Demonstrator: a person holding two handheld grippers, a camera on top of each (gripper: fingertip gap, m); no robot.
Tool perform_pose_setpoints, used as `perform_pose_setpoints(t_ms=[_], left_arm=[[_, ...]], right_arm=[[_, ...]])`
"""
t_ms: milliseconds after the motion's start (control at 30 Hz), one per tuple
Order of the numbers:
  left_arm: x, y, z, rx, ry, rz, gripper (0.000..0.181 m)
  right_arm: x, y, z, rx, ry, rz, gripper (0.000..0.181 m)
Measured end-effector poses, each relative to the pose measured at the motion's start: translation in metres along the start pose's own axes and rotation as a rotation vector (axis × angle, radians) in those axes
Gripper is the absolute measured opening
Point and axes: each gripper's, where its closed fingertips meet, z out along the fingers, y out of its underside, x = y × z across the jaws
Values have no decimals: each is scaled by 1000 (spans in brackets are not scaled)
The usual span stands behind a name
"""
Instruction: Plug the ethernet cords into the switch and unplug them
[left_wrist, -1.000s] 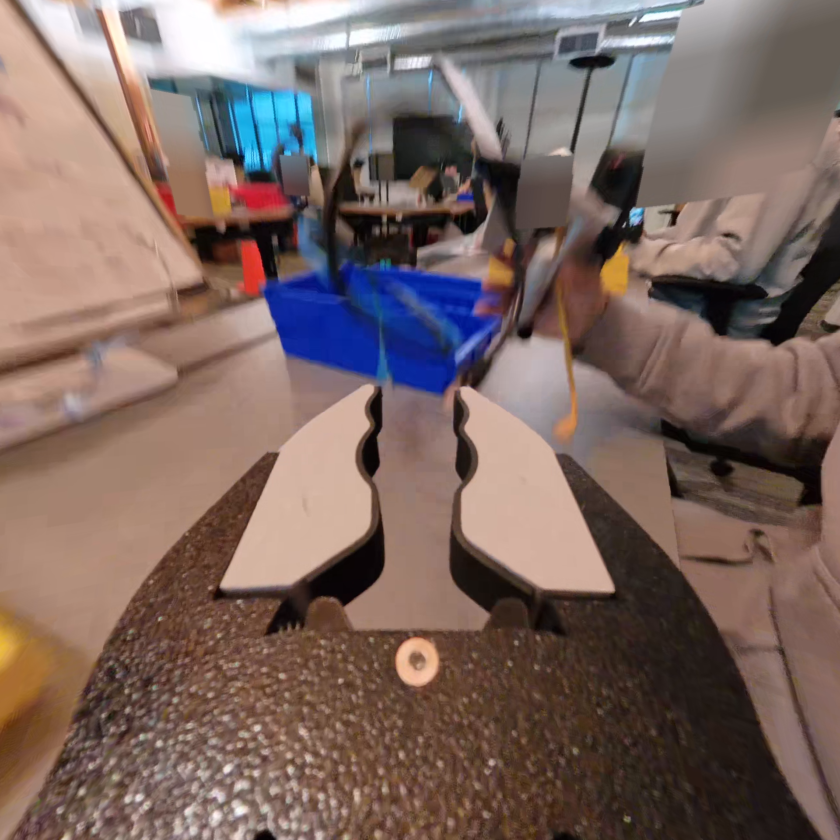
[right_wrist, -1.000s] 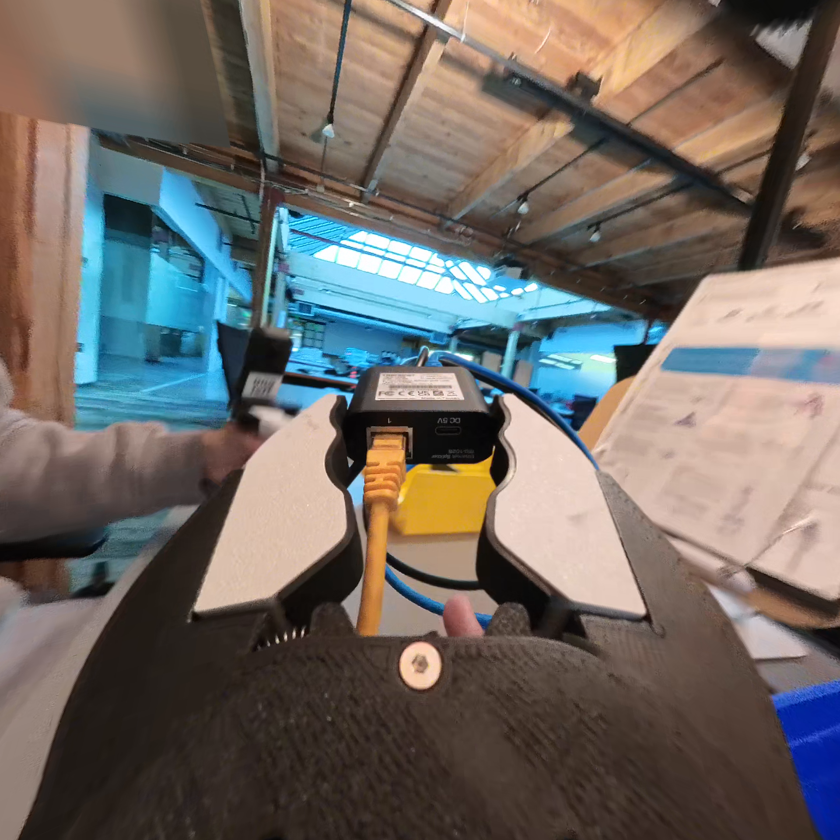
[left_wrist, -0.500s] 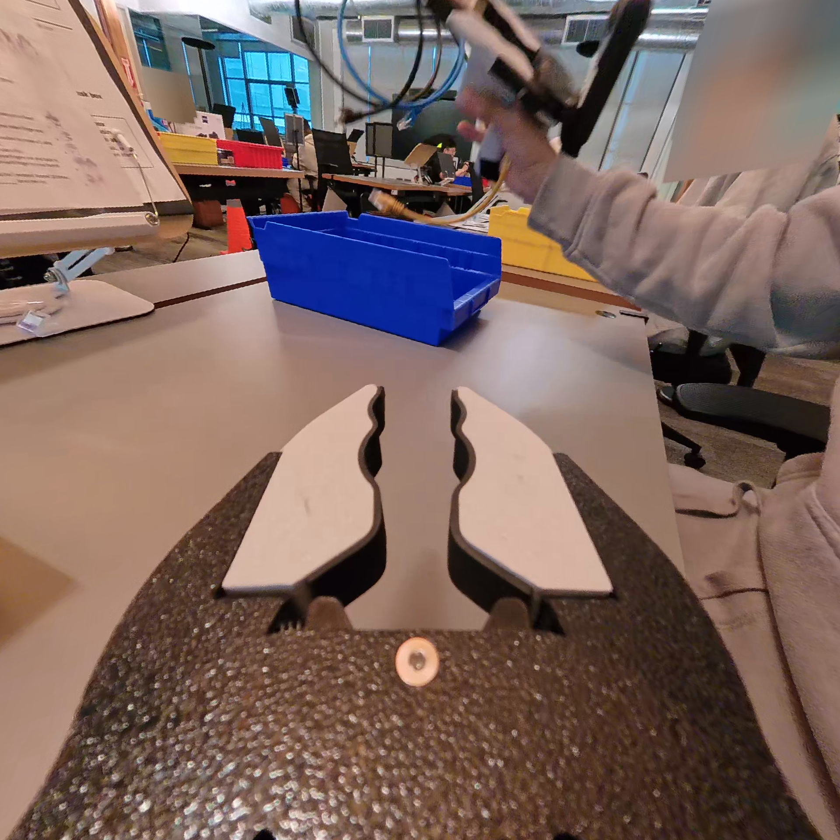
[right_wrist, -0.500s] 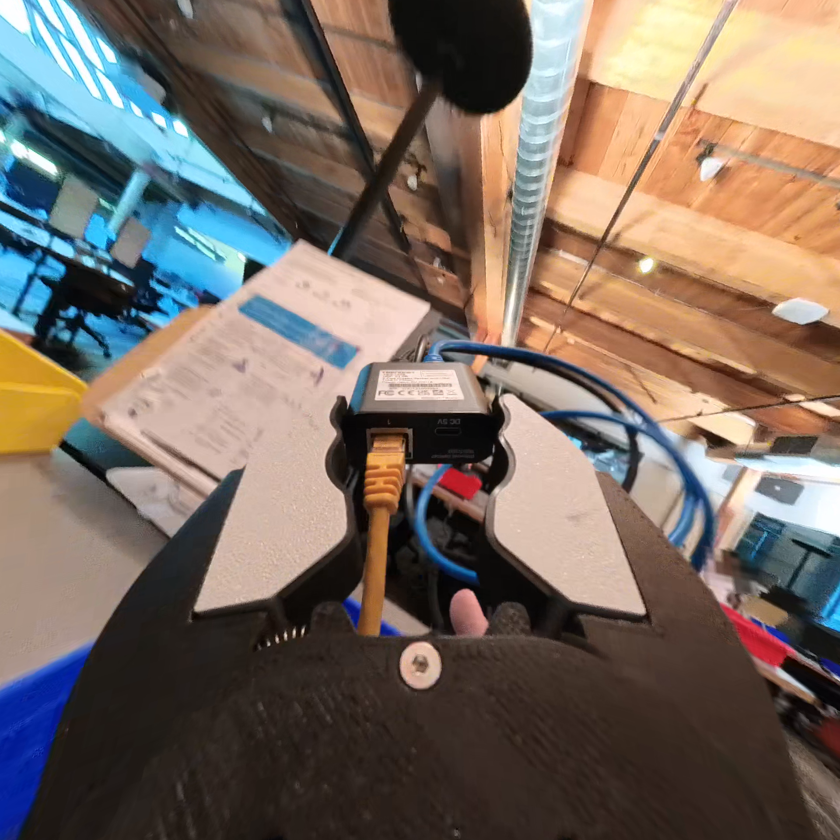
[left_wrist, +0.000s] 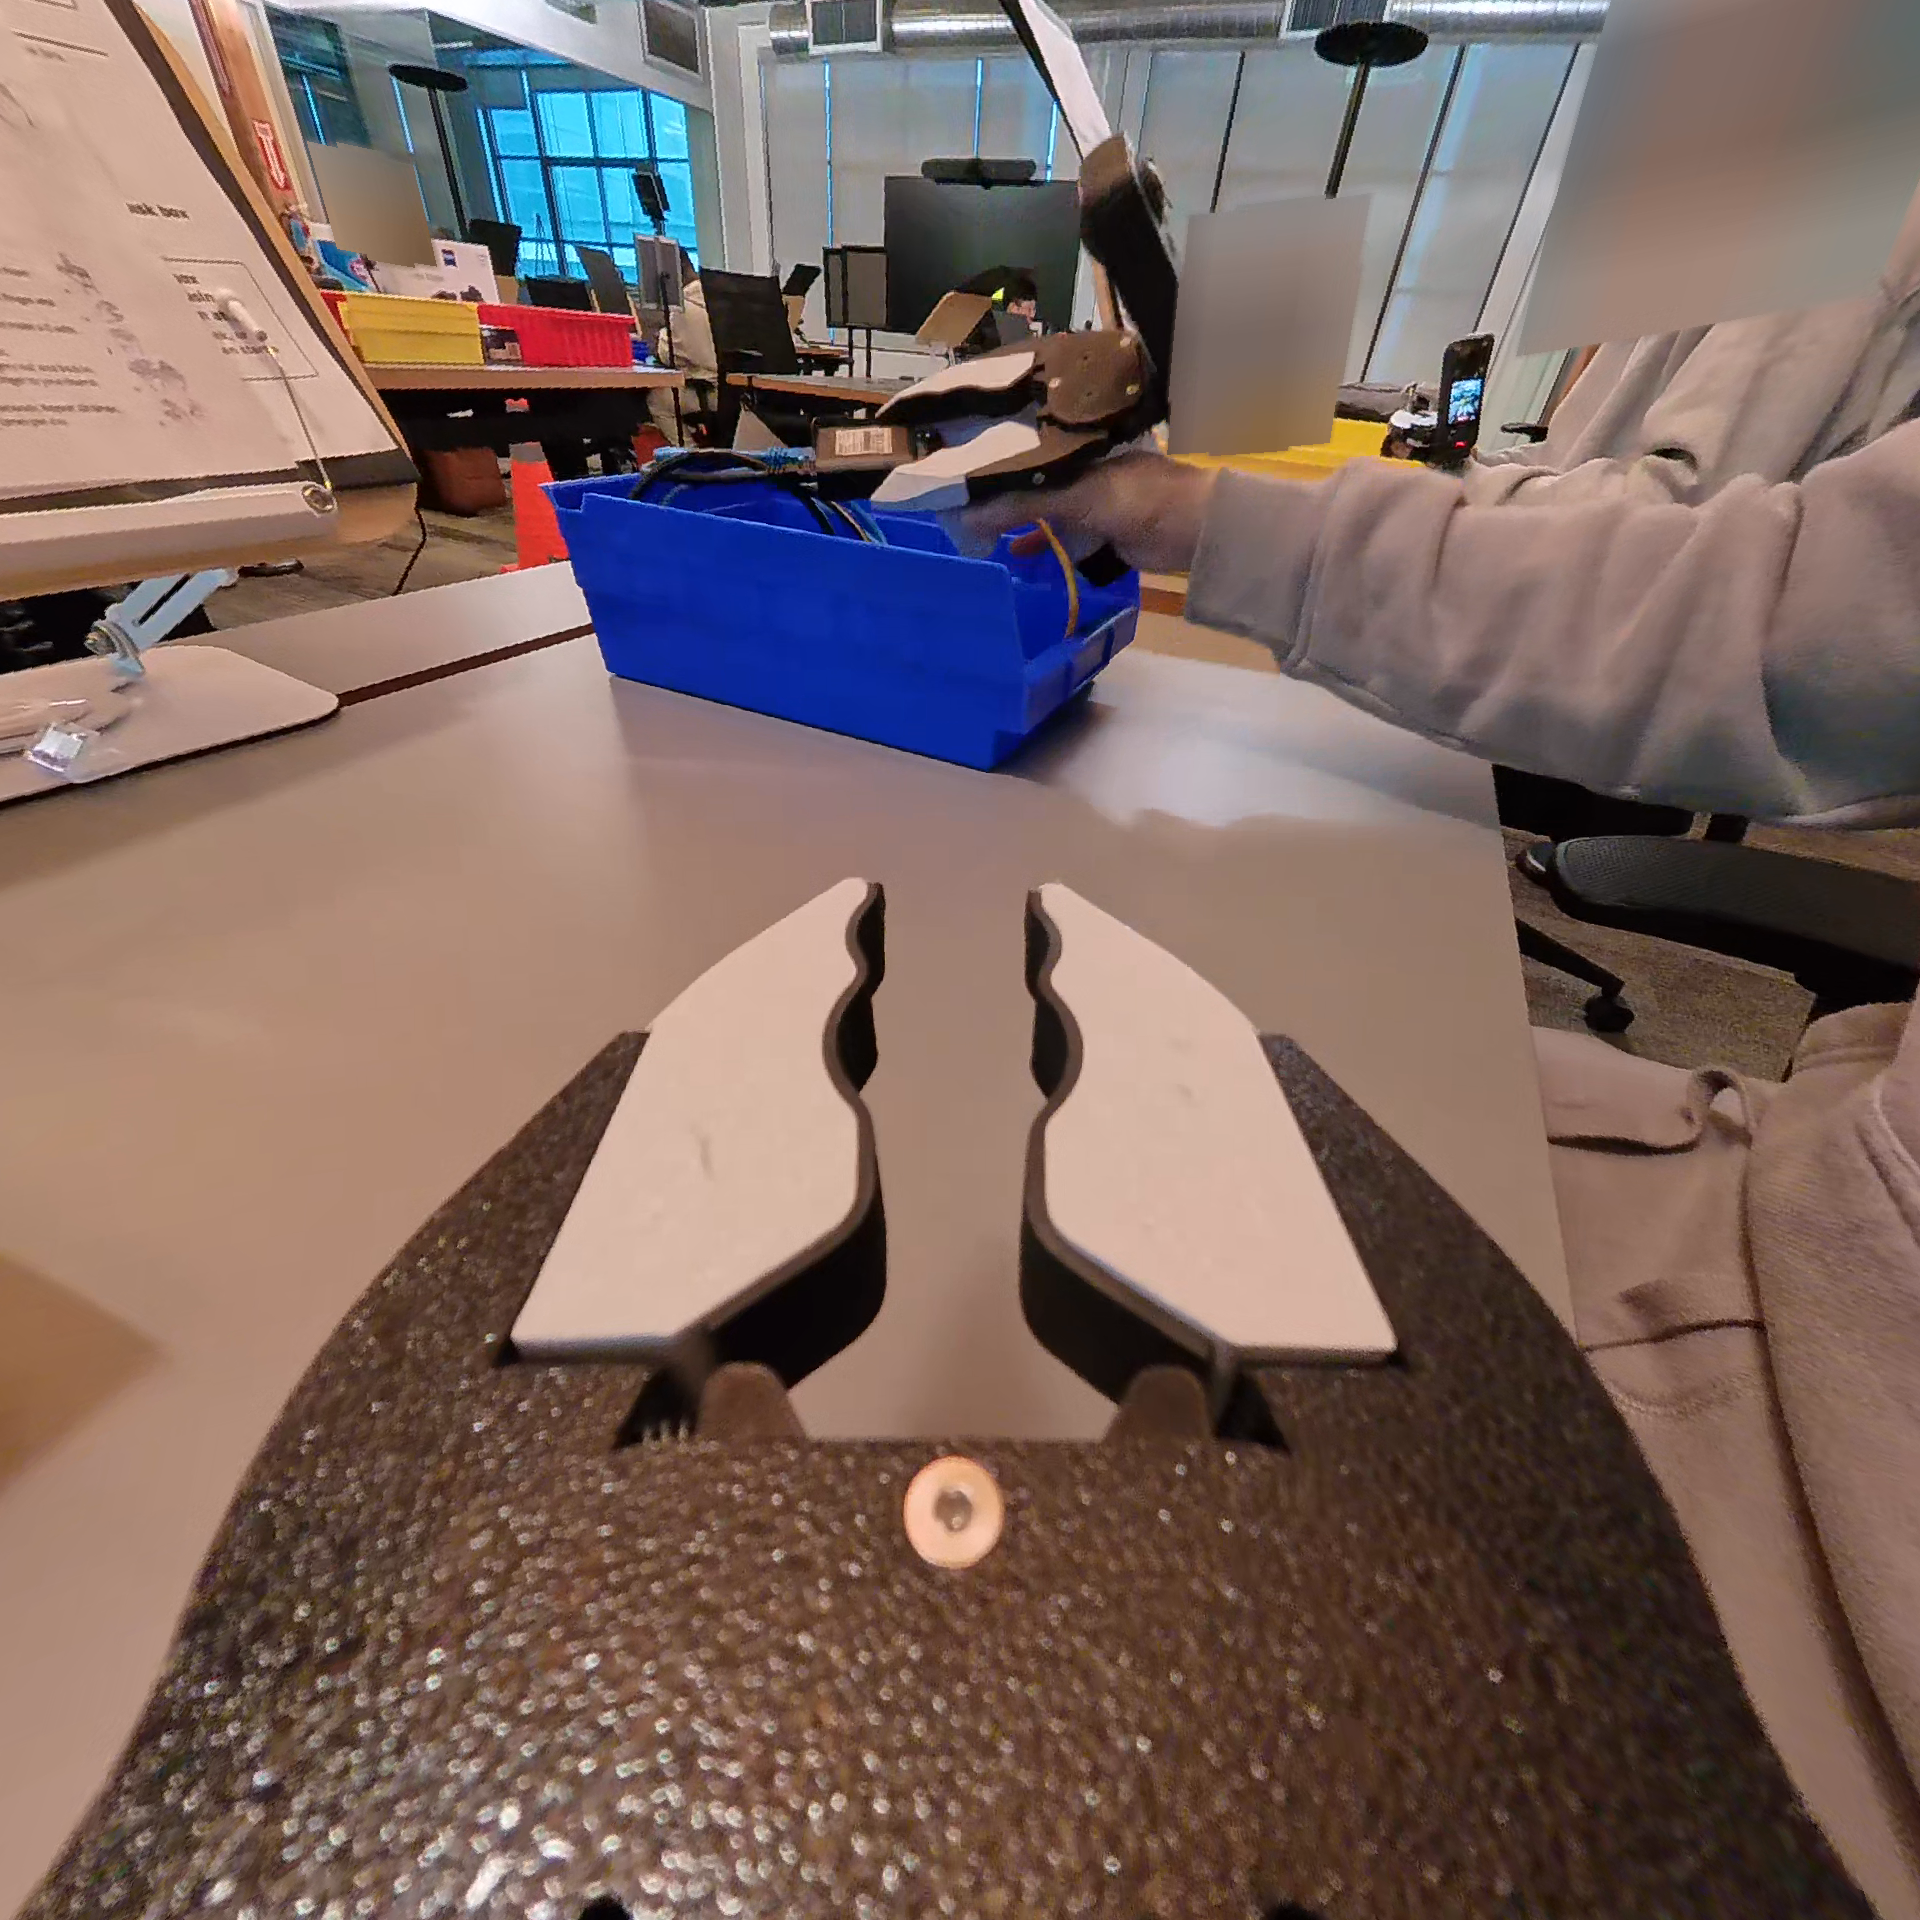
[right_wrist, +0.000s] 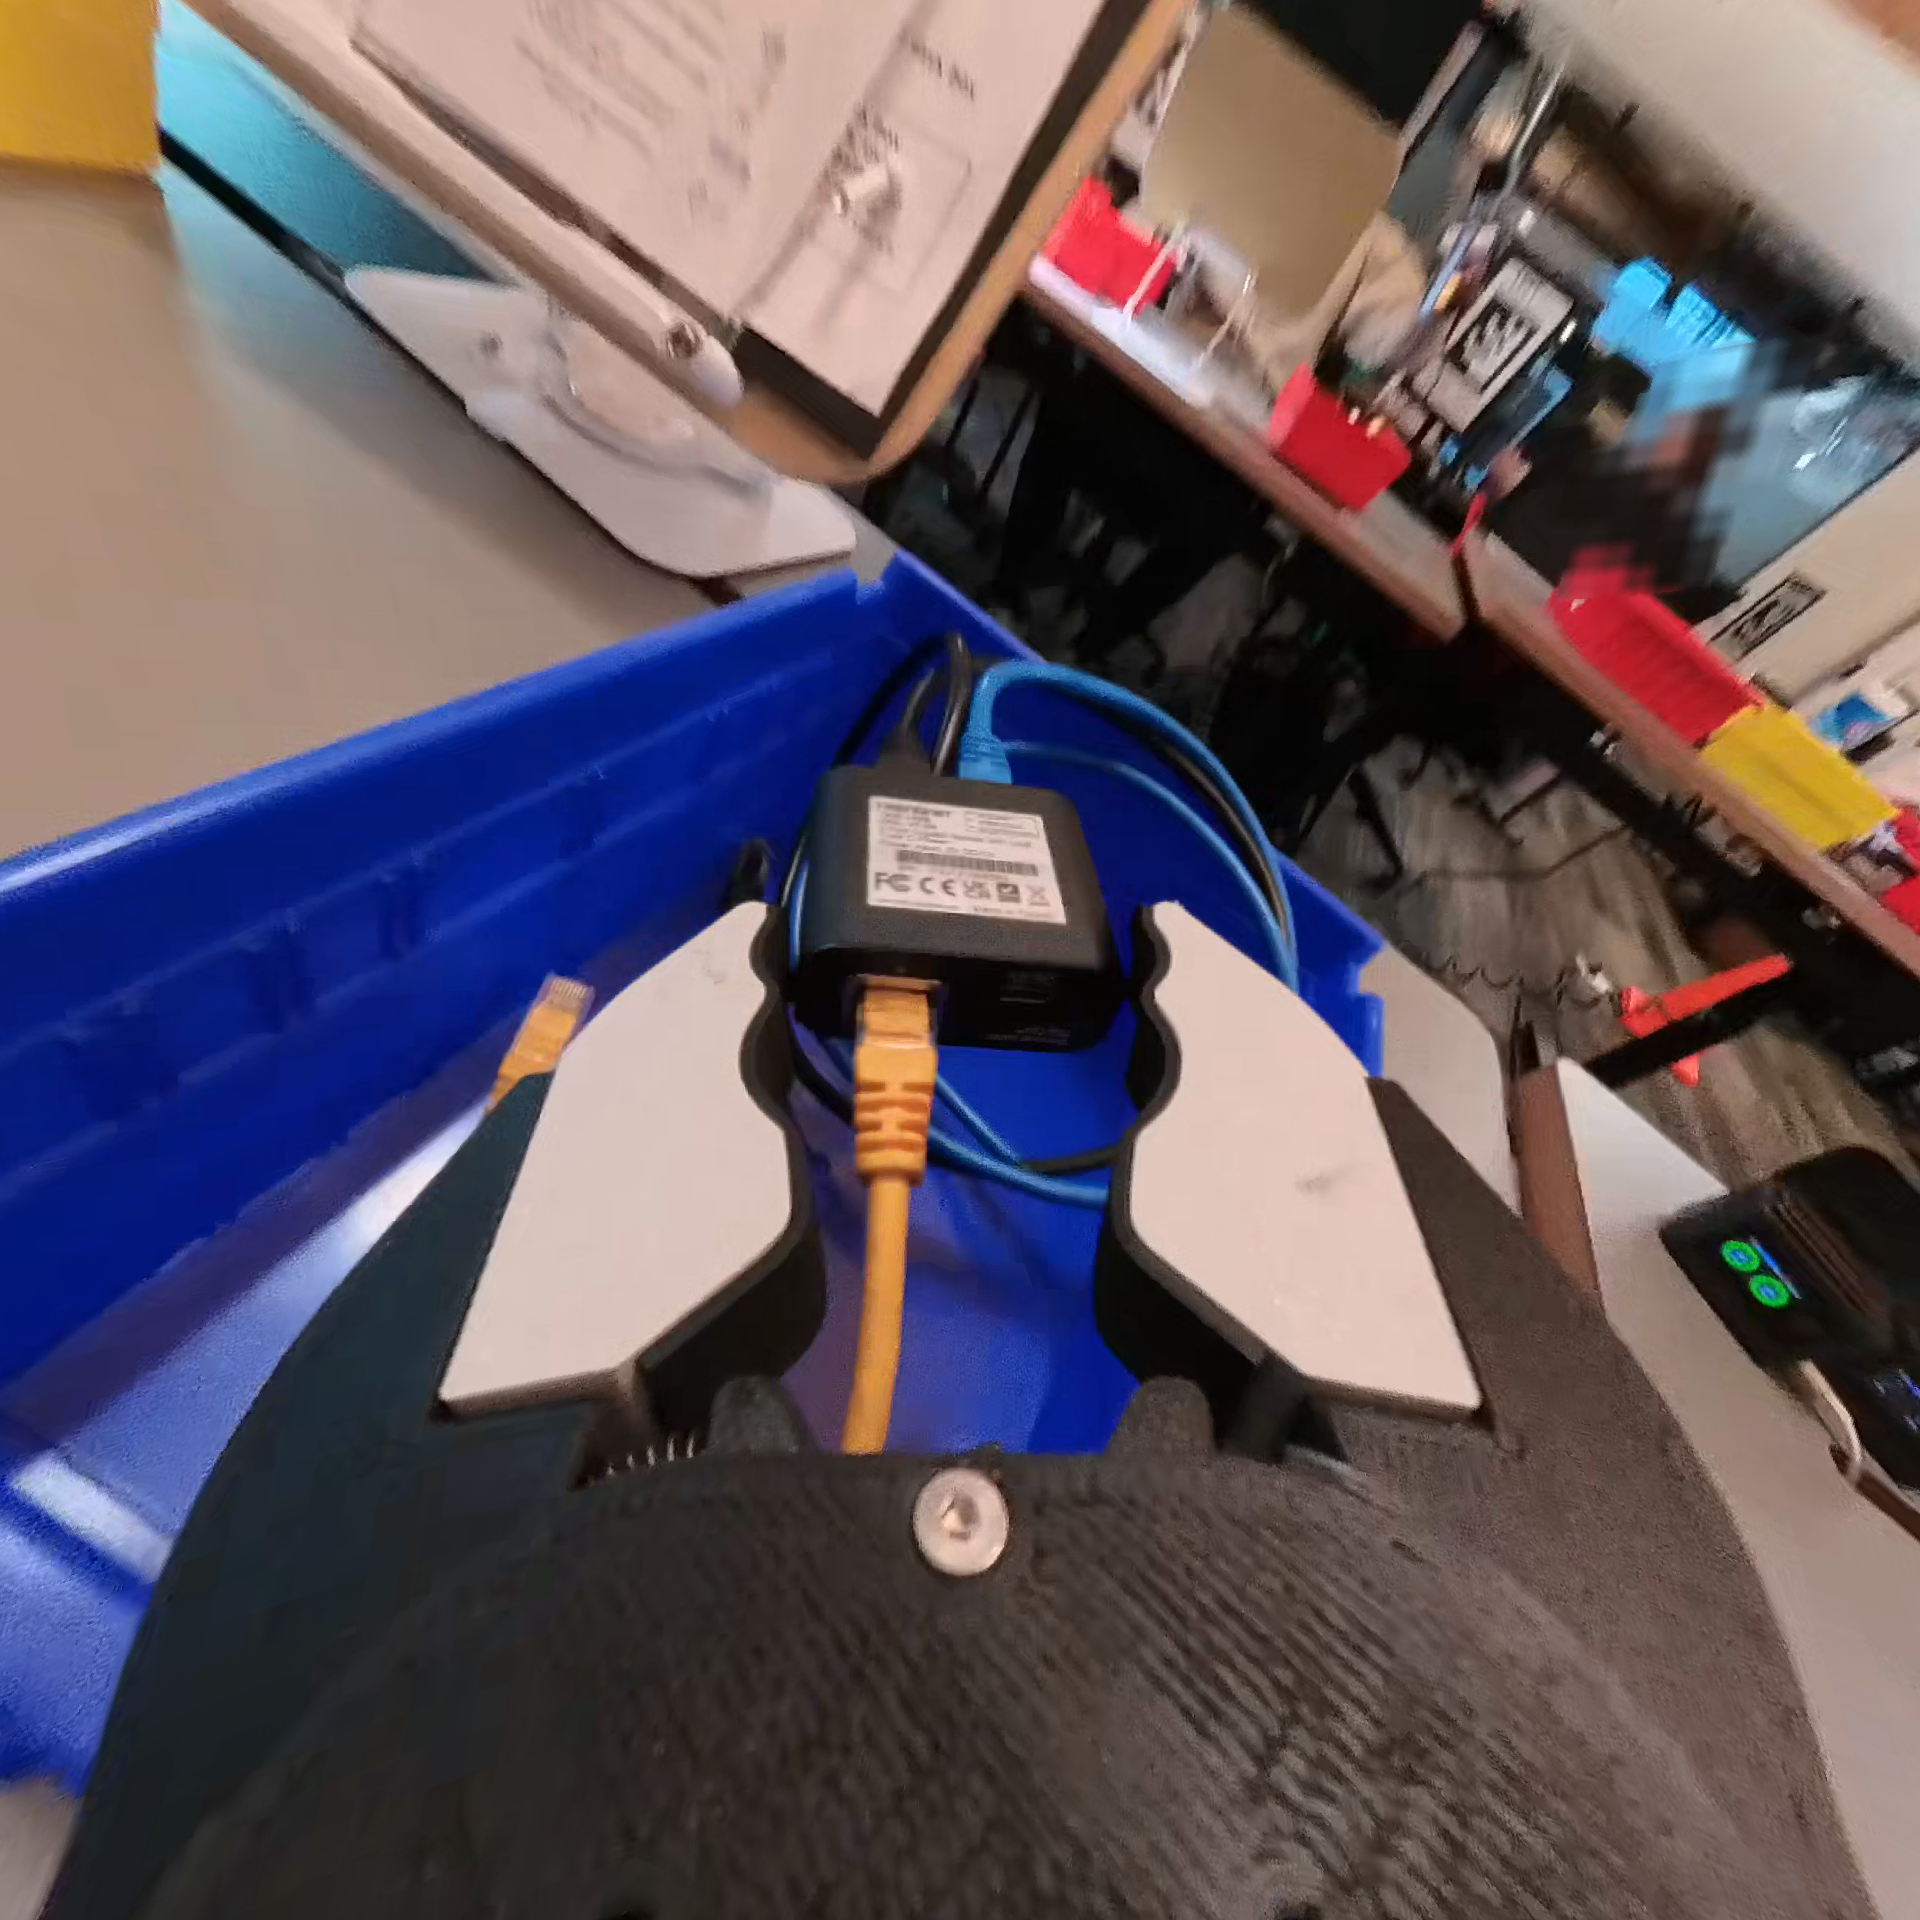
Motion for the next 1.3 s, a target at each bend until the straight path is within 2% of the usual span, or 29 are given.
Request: perform_pose_setpoints(t_ms=[67,133,200,267,333,467,600,700,767,900,1033,1133,1167,1200,1267,1300], left_arm=[[-1,1,1,-5,-10,-4,25],[-3,3,3,-24,-23,-7,27],[-6,8,8,-64,-47,-10,30],[-10,13,17,-104,-90,-27,38],[-11,15,35,-136,-120,-52,47],[-3,3,95,-171,-139,-69,63],[8,-11,167,-288,-143,-47,81],[8,-24,218,-326,-192,-59,91],[10,-32,249,-324,-206,-85,95],[-3,-26,294,-398,-308,-111,104],[-31,-1,314,-523,-440,-115,103],[-51,20,316,-629,-513,-62,98],[-54,21,318,-627,-508,-47,87],[-56,22,317,-636,-503,-19,58],[-74,22,308,-640,-567,45,43],[-80,21,304,-611,-570,12,34]], right_arm=[[11,-7,-14,-11,17,-39,74],[25,-25,-34,50,64,-61,87],[37,-35,-57,78,93,5,91],[45,-33,-80,61,126,88,97],[46,-24,-103,49,174,170,93],[24,4,-132,47,238,357,91],[4,40,-139,-61,282,384,92],[10,52,-140,-103,304,399,96],[25,60,-147,-137,384,403,98],[33,74,-153,-173,412,414,104],[34,75,-154,-164,399,447,103],[34,69,-153,-145,394,445,101],[33,67,-153,-147,391,443,102],[34,65,-153,-141,391,439,102],[33,61,-154,-123,389,430,101],[33,58,-154,-117,383,428,101]])
